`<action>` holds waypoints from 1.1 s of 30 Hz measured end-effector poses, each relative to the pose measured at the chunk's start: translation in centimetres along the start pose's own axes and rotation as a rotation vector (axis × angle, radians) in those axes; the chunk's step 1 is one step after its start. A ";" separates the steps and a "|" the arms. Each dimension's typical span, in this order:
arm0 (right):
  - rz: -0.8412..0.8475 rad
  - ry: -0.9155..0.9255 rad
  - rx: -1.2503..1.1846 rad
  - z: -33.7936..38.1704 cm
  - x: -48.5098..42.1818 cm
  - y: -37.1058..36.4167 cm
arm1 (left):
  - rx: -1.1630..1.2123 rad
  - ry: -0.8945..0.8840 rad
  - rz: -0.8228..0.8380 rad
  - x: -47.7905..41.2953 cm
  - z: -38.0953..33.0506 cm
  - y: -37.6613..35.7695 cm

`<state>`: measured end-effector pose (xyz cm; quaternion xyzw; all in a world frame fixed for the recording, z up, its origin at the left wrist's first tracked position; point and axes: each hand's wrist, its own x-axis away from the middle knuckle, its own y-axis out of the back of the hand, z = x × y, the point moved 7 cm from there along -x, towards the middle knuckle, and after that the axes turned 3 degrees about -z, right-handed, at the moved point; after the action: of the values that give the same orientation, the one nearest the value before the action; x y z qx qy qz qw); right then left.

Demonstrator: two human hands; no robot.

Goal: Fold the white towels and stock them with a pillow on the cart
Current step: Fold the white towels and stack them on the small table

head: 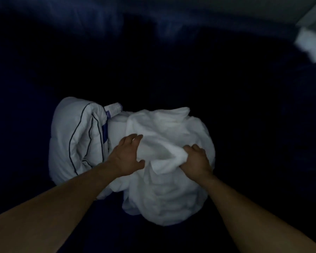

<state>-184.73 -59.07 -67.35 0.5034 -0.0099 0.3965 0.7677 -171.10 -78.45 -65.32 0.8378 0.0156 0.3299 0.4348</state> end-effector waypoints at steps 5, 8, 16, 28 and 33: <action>-0.278 0.112 -0.214 5.3 3.8 13.7 | 0.112 -0.079 -0.037 3.8 -7.9 7.6; -0.374 0.303 -0.319 8.9 9.0 21.3 | 0.203 -0.110 -0.042 7.4 -13.4 11.6; -0.504 0.555 -0.770 13.1 26.1 39.3 | 0.442 -0.305 -0.278 20.0 -27.9 18.5; -0.845 0.572 -1.053 6.2 43.5 56.3 | 0.440 -0.583 -0.600 32.4 -50.8 23.1; -0.992 0.428 -0.981 1.4 47.9 61.1 | 0.466 -0.715 -0.388 33.1 -59.0 20.5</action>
<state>-189.19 -20.53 -0.09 -0.0417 0.1933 0.0415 0.9794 -183.96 -38.40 -8.45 0.9558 0.0947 -0.0792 0.2670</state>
